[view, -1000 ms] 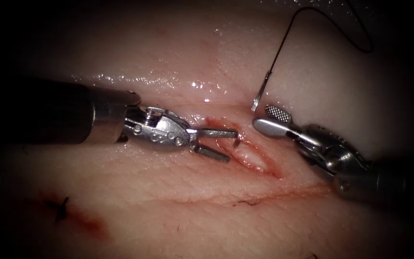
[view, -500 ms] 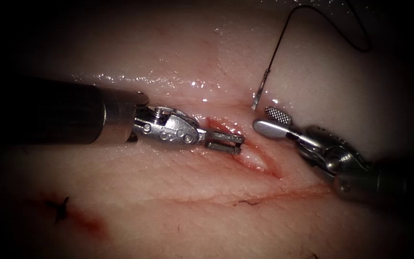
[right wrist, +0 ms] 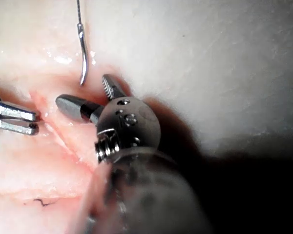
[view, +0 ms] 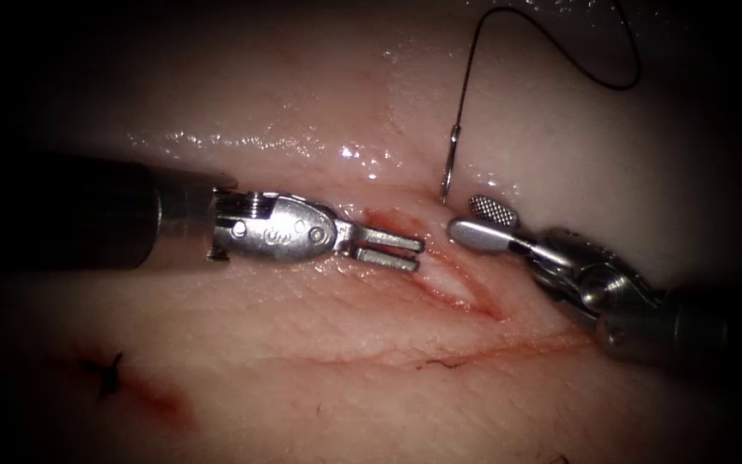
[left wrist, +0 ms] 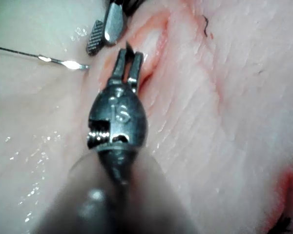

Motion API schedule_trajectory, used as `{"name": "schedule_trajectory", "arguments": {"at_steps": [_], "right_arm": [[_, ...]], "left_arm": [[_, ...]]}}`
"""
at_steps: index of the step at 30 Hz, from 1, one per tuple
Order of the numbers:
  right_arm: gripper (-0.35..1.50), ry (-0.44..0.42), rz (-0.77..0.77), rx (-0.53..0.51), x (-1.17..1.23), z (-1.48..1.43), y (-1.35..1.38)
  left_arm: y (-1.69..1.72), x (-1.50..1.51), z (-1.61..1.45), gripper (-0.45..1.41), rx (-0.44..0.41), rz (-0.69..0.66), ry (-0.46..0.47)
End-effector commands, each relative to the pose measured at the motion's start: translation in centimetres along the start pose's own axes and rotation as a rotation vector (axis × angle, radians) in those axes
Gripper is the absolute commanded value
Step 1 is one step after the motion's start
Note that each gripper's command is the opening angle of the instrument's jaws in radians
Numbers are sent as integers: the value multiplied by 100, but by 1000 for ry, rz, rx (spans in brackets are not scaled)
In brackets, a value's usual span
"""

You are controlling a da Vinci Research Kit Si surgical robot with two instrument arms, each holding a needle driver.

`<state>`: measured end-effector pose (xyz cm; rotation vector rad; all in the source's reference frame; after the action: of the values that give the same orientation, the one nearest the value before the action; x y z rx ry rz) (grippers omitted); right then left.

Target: Wound Closure

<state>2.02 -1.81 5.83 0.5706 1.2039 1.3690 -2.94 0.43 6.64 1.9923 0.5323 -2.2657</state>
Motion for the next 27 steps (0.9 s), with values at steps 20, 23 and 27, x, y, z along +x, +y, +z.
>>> {"name": "schedule_trajectory", "arguments": {"at_steps": [20,23,27], "right_arm": [[29,-22,2,-14,-10,8,1],[29,-24,8,-16,-10,8,1],[24,-25,7,-15,-10,8,1]], "left_arm": [[26,30,-13,-45,-213,-630,160],[35,37,-18,-45,-245,-692,158],[41,48,-25,-45,-273,-755,158]]}}
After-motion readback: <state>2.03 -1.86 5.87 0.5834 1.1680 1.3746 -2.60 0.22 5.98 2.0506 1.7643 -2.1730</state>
